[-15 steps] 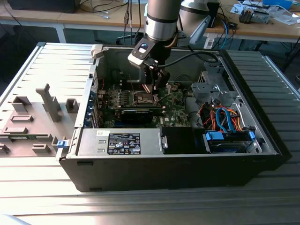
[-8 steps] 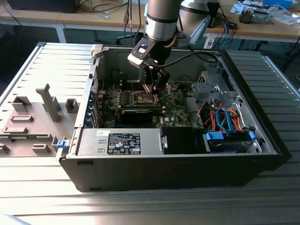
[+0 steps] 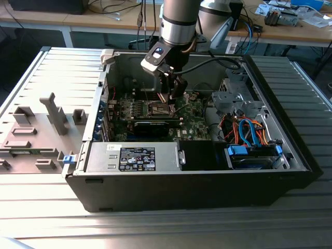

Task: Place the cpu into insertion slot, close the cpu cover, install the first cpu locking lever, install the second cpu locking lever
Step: 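Place the cpu into insertion slot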

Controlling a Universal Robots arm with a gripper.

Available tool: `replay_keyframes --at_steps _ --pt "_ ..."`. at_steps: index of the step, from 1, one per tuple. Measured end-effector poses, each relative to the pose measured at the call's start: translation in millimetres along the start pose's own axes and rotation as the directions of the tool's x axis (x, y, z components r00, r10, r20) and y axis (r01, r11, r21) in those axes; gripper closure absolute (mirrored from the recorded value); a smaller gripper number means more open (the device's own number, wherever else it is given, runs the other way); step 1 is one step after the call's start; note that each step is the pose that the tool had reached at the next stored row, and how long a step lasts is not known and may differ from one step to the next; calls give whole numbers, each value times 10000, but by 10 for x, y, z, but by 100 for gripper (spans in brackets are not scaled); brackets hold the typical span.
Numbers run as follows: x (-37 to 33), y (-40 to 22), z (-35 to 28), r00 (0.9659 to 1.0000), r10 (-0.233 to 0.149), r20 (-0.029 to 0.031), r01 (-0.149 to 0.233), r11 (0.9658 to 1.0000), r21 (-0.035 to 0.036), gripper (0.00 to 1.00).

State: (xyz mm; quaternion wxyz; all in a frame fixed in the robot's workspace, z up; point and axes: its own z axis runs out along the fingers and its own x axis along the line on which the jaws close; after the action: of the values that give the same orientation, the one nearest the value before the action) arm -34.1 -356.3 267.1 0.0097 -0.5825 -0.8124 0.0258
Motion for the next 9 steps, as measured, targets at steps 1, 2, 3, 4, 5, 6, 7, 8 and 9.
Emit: replay_keyframes --at_steps 1,2,3,4,5,6,7,8,9 --pt "0 0 0 10000 20 -1 -20 10000 0 46" --pt "0 0 0 10000 37 -2 -37 10000 0 46" --pt "0 0 0 10000 50 -3 -50 10000 1 46" --pt "0 0 0 10000 61 -3 -61 10000 1 46" --pt "0 0 0 10000 75 -4 -75 10000 1 46" --pt "0 0 0 10000 91 -5 -91 10000 1 46" --pt "0 0 0 9999 124 -6 -124 9999 1 46" --pt "0 0 0 9999 136 -7 -136 9999 2 46" --pt "0 0 0 9999 150 -8 -150 9999 2 46"
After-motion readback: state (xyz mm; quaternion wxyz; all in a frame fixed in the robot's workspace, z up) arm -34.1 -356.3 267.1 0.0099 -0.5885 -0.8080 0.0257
